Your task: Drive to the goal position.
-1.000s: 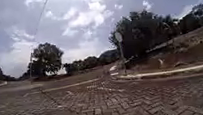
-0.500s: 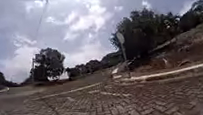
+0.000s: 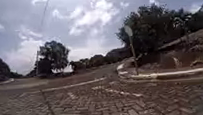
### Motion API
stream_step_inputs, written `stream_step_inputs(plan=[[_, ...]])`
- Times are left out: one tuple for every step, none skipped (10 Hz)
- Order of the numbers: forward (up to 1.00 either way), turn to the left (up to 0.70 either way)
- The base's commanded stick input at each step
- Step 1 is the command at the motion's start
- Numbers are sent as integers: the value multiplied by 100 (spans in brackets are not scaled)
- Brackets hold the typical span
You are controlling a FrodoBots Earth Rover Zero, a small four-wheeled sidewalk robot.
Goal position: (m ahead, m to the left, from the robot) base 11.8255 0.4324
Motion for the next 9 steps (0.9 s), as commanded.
stream_step_inputs(plan=[[70,0],[70,0],[70,6],[70,27],[70,27],[70,21],[70,0],[70,0],[70,0]])
